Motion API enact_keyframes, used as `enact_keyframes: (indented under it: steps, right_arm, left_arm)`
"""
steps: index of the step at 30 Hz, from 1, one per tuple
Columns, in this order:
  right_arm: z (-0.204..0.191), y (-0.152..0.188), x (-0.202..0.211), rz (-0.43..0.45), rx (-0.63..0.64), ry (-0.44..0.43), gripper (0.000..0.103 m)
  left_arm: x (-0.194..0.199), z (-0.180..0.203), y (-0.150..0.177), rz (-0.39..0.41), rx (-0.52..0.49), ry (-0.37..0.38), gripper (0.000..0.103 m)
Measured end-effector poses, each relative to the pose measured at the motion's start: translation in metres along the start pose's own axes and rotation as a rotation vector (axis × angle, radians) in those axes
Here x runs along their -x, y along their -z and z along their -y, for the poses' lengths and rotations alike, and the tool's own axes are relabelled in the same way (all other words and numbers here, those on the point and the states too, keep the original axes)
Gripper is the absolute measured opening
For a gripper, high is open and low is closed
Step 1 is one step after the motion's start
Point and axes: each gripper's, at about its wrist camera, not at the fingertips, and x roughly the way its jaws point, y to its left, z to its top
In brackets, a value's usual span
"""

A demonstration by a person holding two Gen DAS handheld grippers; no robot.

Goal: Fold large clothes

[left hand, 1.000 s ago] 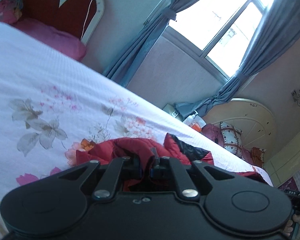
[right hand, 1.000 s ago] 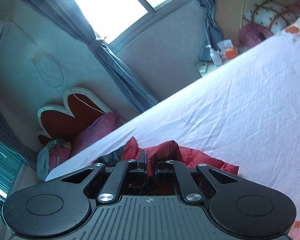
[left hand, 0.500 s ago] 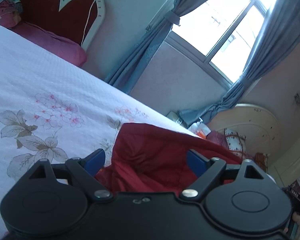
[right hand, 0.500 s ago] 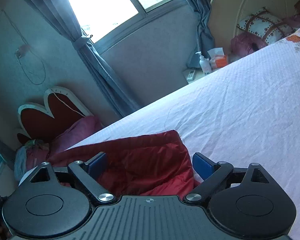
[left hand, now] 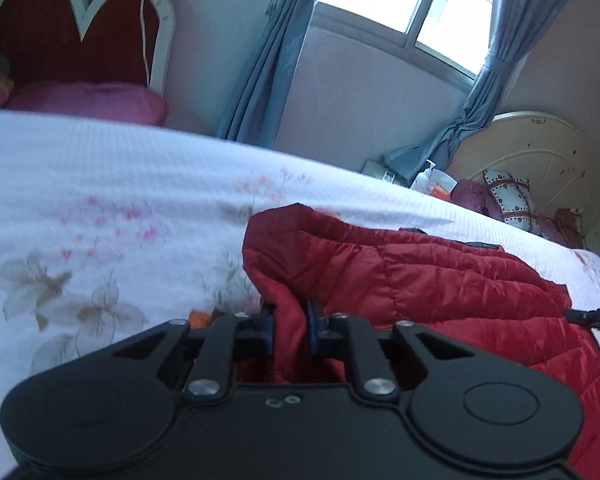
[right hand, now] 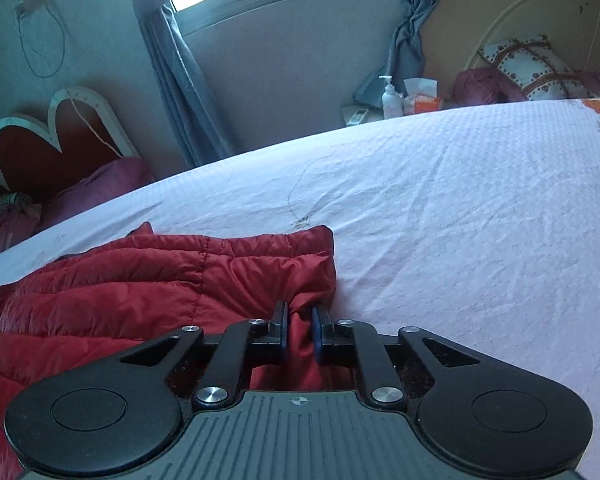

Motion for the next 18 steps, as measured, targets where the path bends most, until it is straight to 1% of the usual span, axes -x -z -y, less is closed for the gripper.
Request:
enact_keyframes:
  steps: [1, 4, 9, 12, 15, 17, 18]
  right_arm:
    - [-0.001, 0.001, 0.0, 0.003, 0.015, 0.007, 0.011]
    - [-0.005, 0.004, -0.005, -0.005, 0.039, 0.016, 0.011]
    - [0.001, 0.005, -0.014, -0.014, 0.007, 0.043, 0.011]
    - [0.0, 0.008, -0.015, 0.0, 0.022, 0.049, 0.011]
    - [-0.002, 0.008, -0.015, -0.006, 0.039, 0.055, 0.011]
    - [-0.004, 0.006, -0.015, -0.014, 0.051, 0.06, 0.011]
    - [-0.005, 0.005, -0.015, -0.019, 0.058, 0.061, 0.011]
  left_arm:
    - [-0.002, 0.002, -0.002, -0.002, -0.015, -0.002, 0.014]
    - [-0.013, 0.002, -0.003, -0.018, -0.017, -0.003, 0.014]
    - [-0.027, 0.0, 0.0, -0.041, -0.013, -0.015, 0.014]
    - [-0.031, 0.002, 0.003, -0.048, -0.025, -0.028, 0.015]
    - [-0.03, 0.004, 0.004, -0.048, -0.035, -0.037, 0.015]
    - [-0.029, 0.007, 0.003, -0.06, -0.054, -0.049, 0.017]
    - [-0.028, 0.008, 0.001, -0.067, -0.062, -0.06, 0.023]
